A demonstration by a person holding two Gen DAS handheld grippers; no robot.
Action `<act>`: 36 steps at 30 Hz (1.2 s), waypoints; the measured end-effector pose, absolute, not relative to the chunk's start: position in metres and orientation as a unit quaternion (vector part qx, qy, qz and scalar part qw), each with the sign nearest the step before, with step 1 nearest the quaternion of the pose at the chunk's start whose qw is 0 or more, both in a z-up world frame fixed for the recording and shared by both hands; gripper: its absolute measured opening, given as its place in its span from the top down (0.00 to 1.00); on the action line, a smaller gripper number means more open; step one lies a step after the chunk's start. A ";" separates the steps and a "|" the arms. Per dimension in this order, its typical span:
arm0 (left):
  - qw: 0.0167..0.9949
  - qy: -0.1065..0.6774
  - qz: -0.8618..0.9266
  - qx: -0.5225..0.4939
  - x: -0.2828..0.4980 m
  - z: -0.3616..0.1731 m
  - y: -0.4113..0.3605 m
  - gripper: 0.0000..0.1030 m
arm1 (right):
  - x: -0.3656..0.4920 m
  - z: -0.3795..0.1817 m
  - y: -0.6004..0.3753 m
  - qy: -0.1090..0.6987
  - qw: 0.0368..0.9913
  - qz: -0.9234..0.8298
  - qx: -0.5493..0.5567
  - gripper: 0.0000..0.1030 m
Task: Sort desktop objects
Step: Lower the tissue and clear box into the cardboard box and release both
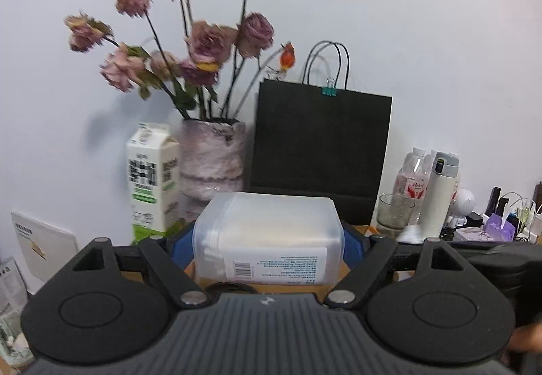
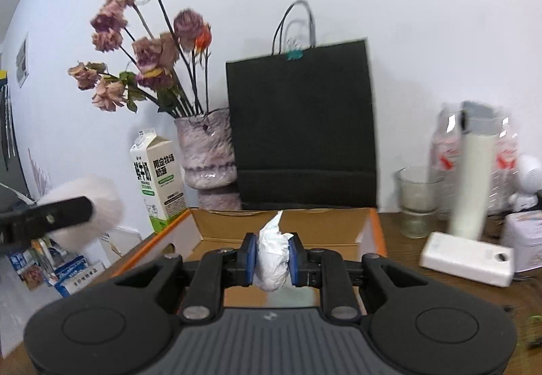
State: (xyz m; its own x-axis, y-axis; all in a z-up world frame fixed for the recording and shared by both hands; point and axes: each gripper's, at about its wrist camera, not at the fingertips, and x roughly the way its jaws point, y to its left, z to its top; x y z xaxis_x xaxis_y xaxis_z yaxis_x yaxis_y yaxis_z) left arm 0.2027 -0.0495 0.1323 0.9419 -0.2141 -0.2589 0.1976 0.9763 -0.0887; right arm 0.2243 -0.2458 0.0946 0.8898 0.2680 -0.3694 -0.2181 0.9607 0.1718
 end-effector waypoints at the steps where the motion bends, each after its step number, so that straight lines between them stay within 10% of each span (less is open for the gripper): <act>1: 0.984 0.139 -0.104 -0.032 0.210 0.129 -0.053 0.19 | 0.233 0.091 -0.239 0.205 0.969 0.125 0.063 0.82; 22: 0.957 0.278 -0.075 -0.025 0.304 0.045 -0.055 0.19 | 0.307 0.026 -0.205 0.301 0.943 0.142 0.020 0.78; 26: 0.956 0.282 -0.072 -0.041 0.306 0.045 -0.050 0.17 | 0.304 0.032 -0.209 0.297 0.945 0.136 0.020 0.49; 36: 0.957 0.270 -0.080 -0.064 0.299 0.059 -0.043 0.00 | 0.302 0.044 -0.234 0.284 0.948 0.133 0.061 0.12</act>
